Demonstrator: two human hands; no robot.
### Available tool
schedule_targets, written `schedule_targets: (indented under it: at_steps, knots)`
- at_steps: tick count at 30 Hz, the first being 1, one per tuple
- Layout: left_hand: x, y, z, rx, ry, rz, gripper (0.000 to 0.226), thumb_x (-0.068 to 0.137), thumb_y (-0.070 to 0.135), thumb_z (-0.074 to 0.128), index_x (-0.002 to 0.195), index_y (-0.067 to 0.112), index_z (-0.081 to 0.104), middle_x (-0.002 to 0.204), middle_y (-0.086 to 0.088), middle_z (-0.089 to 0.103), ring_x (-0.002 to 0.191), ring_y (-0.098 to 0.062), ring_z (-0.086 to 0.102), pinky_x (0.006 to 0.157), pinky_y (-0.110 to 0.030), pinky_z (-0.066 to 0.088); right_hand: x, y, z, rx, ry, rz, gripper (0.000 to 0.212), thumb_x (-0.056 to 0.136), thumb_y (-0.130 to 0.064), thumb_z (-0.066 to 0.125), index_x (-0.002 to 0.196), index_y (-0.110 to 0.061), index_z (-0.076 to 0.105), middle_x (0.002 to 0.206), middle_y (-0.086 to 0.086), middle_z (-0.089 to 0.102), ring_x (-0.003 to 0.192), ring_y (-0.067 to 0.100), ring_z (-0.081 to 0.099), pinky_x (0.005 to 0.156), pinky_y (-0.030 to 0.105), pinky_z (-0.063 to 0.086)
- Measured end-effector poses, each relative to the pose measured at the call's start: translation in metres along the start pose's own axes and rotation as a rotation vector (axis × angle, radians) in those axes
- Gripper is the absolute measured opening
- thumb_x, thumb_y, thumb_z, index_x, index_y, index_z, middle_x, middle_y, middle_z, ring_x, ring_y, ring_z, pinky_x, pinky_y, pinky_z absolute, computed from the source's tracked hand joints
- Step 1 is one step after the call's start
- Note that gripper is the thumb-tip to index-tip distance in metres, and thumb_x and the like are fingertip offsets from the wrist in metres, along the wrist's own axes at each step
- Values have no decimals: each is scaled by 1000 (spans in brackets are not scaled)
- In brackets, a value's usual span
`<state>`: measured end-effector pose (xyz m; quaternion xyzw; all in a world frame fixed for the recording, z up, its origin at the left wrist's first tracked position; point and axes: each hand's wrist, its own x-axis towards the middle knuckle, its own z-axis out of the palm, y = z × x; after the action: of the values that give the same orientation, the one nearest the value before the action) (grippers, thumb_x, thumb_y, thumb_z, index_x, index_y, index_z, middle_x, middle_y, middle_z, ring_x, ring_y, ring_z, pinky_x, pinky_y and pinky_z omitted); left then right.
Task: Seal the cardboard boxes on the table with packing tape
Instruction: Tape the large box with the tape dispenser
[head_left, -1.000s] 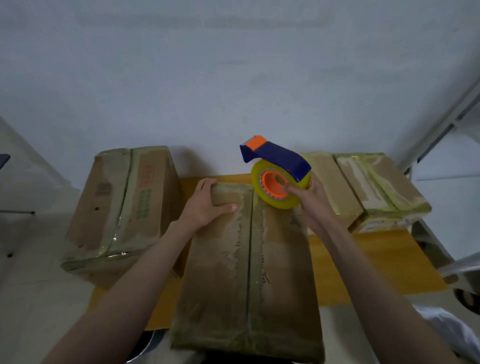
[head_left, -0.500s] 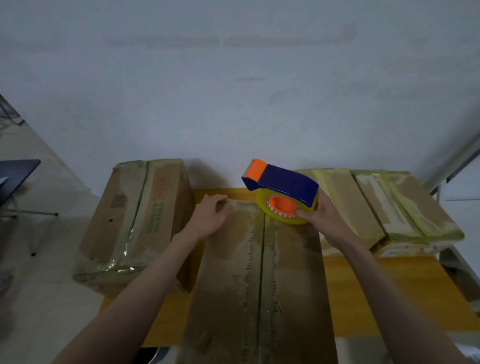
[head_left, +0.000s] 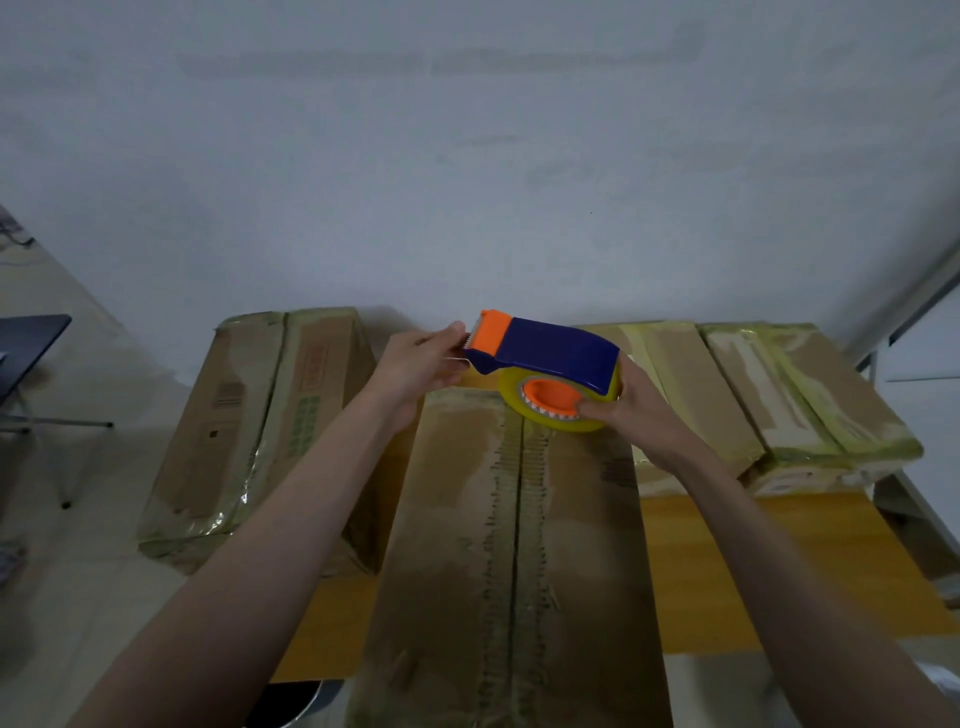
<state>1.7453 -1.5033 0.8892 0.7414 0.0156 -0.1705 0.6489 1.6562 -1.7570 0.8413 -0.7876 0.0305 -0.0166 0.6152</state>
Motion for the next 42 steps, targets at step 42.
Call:
schedule_targets:
  at_steps: [42]
  knots:
    - [43, -55, -41, 1, 217, -215, 55, 79, 3, 81, 125, 2, 50, 99, -10, 63, 91, -24, 65, 94, -38, 57, 43, -27, 17, -532, 173, -296, 67, 74, -6, 75, 137, -14, 55, 129, 7, 61, 110, 12, 51, 80, -3, 34]
